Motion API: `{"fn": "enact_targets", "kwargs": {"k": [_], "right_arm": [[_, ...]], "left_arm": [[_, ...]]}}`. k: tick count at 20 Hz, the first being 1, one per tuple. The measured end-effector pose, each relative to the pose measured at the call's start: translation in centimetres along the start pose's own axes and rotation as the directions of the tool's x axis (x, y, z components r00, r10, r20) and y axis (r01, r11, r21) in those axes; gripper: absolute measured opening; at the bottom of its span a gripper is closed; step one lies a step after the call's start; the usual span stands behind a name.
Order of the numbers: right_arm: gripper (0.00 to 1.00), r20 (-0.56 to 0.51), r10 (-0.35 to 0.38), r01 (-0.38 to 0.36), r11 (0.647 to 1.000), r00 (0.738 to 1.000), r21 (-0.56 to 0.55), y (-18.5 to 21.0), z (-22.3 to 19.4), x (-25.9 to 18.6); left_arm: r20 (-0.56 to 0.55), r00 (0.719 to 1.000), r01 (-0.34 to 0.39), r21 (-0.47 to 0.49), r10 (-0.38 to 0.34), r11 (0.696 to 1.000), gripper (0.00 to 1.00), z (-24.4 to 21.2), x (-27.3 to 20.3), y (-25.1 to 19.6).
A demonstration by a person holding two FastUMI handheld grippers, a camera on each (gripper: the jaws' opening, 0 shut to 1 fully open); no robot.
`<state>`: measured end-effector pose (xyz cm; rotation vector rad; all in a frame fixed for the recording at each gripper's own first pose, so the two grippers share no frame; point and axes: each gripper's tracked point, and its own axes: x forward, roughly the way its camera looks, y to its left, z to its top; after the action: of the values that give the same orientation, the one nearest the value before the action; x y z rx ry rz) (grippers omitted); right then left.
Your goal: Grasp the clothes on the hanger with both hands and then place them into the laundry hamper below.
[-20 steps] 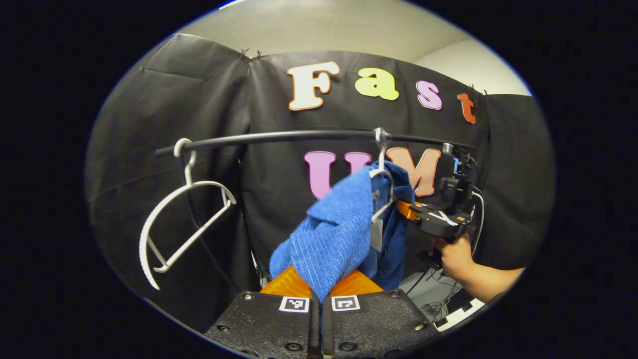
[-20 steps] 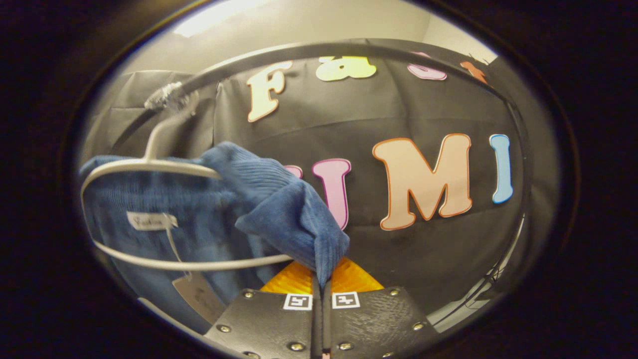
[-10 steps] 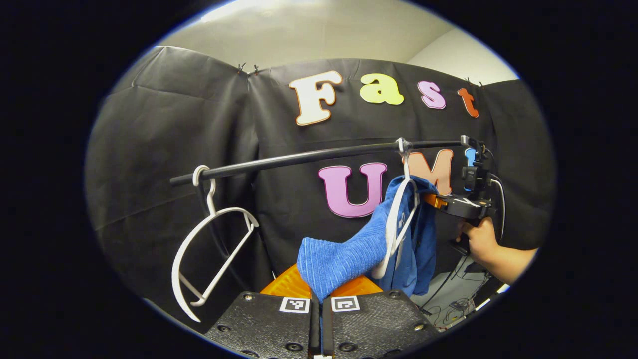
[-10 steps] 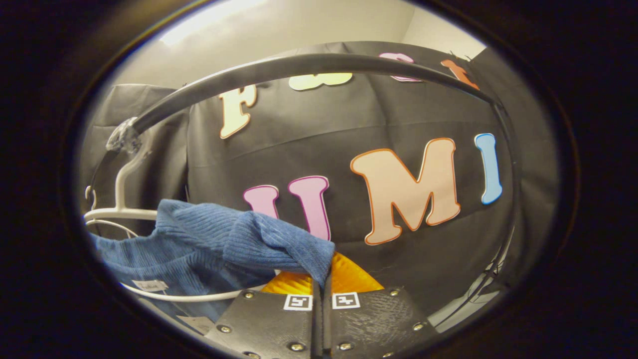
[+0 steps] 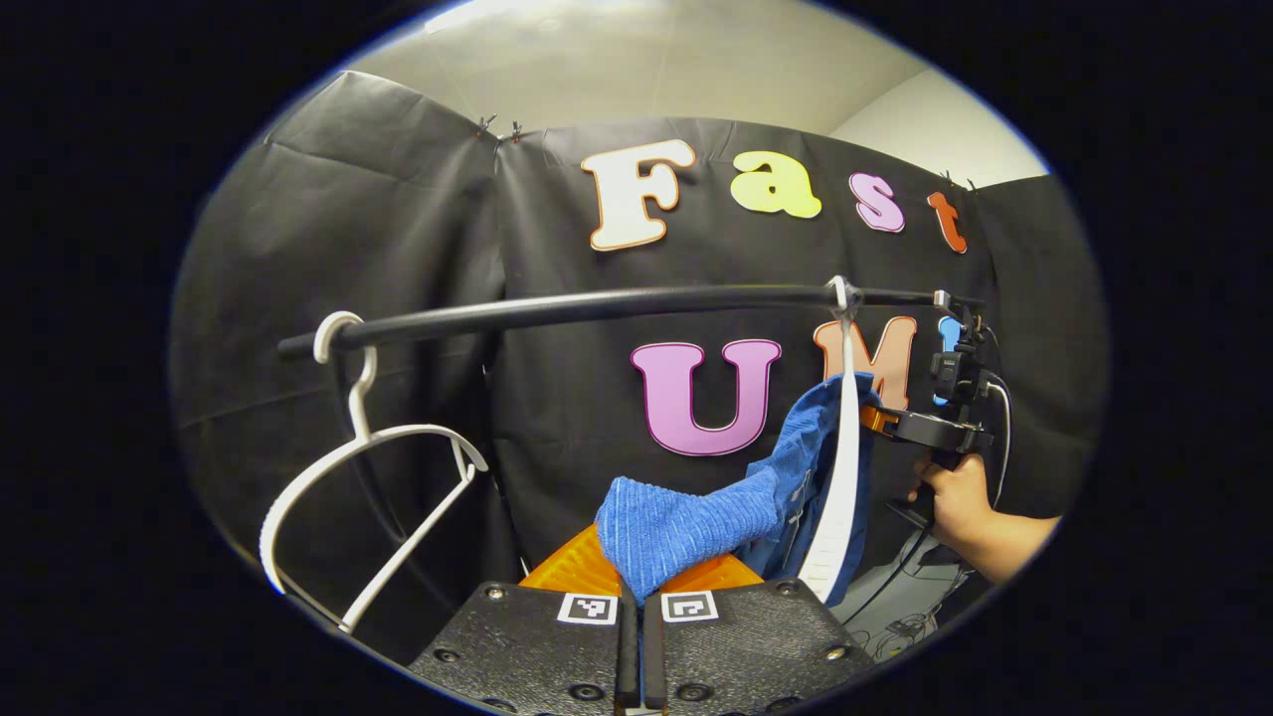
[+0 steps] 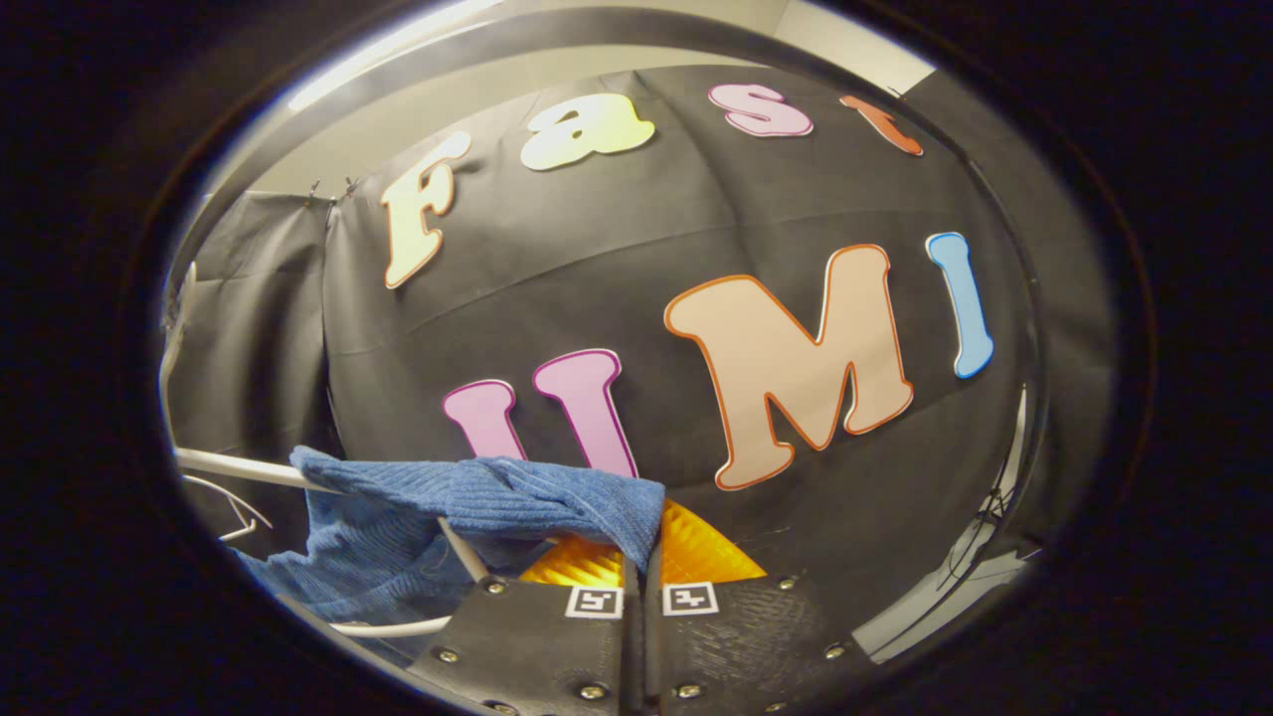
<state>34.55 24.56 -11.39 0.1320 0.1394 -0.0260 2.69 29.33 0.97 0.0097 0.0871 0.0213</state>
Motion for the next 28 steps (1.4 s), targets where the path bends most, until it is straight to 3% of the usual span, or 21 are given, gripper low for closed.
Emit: {"fn": "enact_targets", "kwargs": {"k": [1, 2, 9, 22, 28], "right_arm": [[0.05, -0.009, -0.006, 0.006, 1.0, 1.0, 0.006, -0.4, -0.4, 0.5], [0.01, -0.002, -0.007, 0.007, 1.0, 1.0, 0.01, -0.4, -0.3, 0.4], [0.01, -0.019, -0.066, 0.066, 0.998, 0.998, -0.016, -2.9, -3.4, 1.7], [0.0, -0.169, -0.082, 0.079, 0.997, 0.982, -0.024, -4.9, -12.5, -0.7], [0.01, -0.209, -0.06, 0.053, 0.998, 0.976, -0.039, -5.6, -14.5, -4.8]], "left_arm": [[-0.015, 1.0, 0.001, -0.003, -0.001, 1.0, 0.03, -0.5, 0.8, 0.0], [-0.019, 1.0, 0.004, -0.004, -0.004, 1.0, 0.02, -0.8, 1.7, 0.0], [-0.055, 0.998, 0.032, -0.057, -0.035, 0.998, 0.02, -4.0, 5.1, 0.1], [-0.104, 0.995, -0.007, -0.112, -0.005, 0.994, 0.03, -10.1, 5.8, -1.0], [-0.178, 0.983, -0.055, -0.107, 0.036, 0.993, 0.02, -15.7, 2.7, -1.8]]}}
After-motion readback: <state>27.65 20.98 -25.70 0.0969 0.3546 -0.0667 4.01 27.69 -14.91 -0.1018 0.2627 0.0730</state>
